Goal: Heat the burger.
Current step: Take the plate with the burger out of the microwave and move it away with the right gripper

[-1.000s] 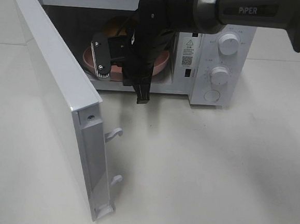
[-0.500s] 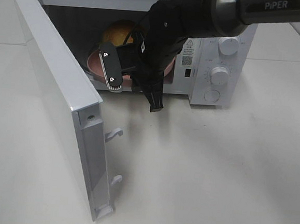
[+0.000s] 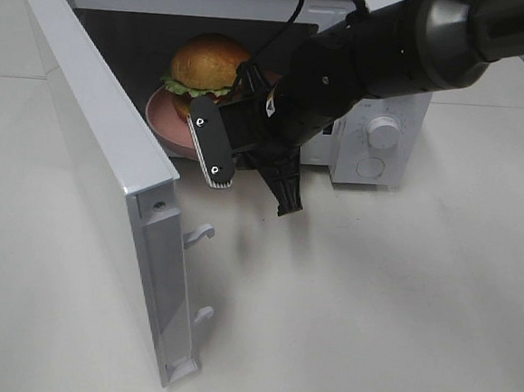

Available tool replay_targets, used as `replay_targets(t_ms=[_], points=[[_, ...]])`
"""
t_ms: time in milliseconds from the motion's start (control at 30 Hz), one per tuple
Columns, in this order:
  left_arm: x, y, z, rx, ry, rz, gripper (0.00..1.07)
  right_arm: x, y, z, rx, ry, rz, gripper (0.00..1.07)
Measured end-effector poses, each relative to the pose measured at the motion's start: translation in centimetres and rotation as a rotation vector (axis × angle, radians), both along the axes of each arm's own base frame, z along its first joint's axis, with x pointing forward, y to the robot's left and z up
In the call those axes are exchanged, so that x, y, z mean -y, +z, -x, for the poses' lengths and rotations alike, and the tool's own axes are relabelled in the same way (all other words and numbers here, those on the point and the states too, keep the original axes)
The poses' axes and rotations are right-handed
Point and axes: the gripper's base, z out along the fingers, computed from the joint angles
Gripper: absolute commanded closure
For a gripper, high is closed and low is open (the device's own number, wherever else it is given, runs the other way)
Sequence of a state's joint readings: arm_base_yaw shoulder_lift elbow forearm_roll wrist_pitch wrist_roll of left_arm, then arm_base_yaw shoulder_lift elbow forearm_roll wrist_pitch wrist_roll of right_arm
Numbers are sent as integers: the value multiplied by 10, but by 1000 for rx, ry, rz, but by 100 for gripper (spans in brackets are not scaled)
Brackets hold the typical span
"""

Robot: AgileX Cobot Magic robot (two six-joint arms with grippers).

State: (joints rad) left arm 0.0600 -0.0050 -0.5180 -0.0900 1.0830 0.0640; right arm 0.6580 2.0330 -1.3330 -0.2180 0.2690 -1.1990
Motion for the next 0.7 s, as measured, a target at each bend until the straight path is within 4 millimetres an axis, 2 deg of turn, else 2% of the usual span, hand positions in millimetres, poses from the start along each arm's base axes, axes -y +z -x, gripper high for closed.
replay_targets(t_ms=[467,700], points=[[0,0,0,0,0,0,7,17,9,23,32,20,-33,107],[0,0,0,0,0,0,7,31,23,37,55,30,-41,107]])
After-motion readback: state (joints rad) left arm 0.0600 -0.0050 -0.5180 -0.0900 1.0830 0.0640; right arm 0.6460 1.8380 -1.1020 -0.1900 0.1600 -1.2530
